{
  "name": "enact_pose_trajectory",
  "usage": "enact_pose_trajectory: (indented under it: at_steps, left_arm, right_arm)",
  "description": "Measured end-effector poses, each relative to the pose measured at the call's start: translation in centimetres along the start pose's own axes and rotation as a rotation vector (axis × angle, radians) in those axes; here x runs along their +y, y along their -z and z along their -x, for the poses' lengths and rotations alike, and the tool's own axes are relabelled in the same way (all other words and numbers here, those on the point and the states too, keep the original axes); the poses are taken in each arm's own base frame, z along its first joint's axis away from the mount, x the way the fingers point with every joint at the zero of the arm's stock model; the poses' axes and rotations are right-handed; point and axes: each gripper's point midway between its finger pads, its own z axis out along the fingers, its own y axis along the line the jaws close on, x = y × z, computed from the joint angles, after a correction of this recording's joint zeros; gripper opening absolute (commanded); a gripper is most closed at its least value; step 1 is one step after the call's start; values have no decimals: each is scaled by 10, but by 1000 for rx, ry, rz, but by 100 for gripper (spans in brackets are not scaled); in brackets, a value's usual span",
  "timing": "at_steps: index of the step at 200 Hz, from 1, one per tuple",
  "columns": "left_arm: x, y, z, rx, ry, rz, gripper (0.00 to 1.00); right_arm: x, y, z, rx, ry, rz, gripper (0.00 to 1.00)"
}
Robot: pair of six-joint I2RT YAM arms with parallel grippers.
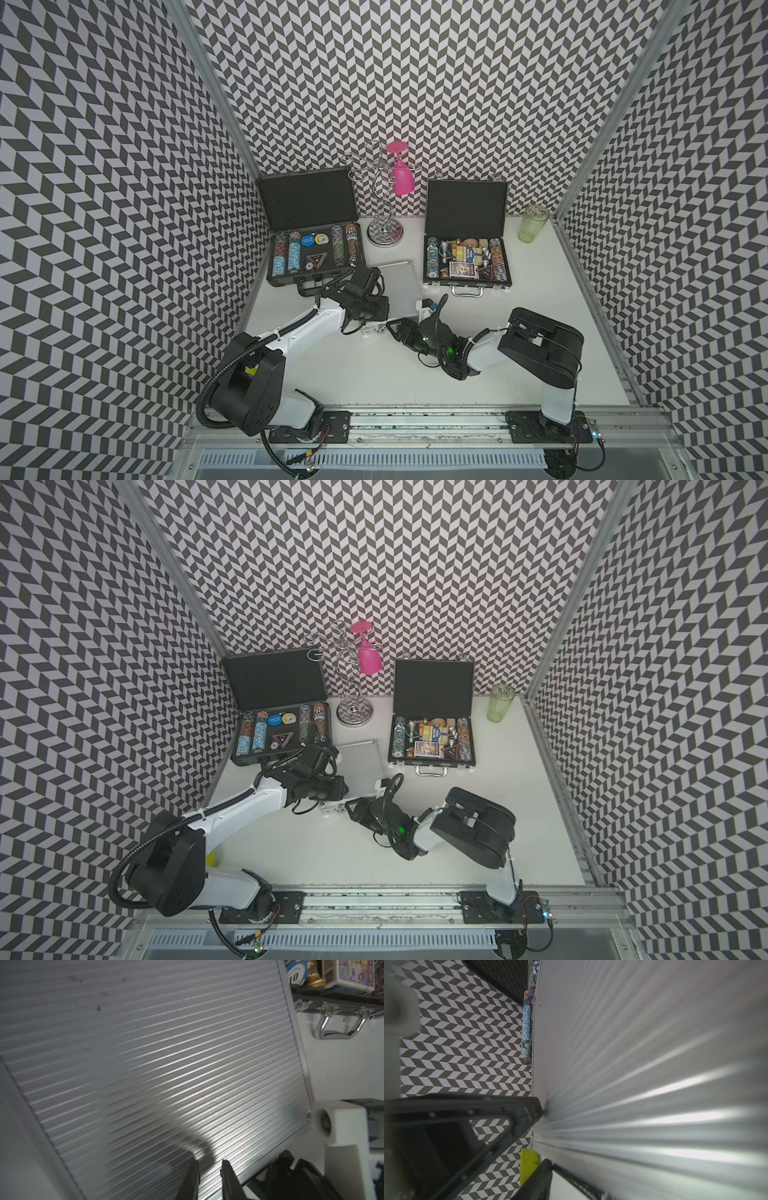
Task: Close the poker set cases
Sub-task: Fasten the fastener on the poker set case.
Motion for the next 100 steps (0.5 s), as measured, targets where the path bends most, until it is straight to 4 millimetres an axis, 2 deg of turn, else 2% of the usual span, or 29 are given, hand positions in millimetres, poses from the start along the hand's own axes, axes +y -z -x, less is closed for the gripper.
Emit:
enact_pose_trajectory:
  at_steps: [53,100]
  left_arm:
    - [2,7,7,3,33,8,25]
    - [-13,34,55,-108,38,-25,29]
  right_arm:
    - [1,13,5,-17,18,8,76]
    - [11,32,8,-22,34,31,77]
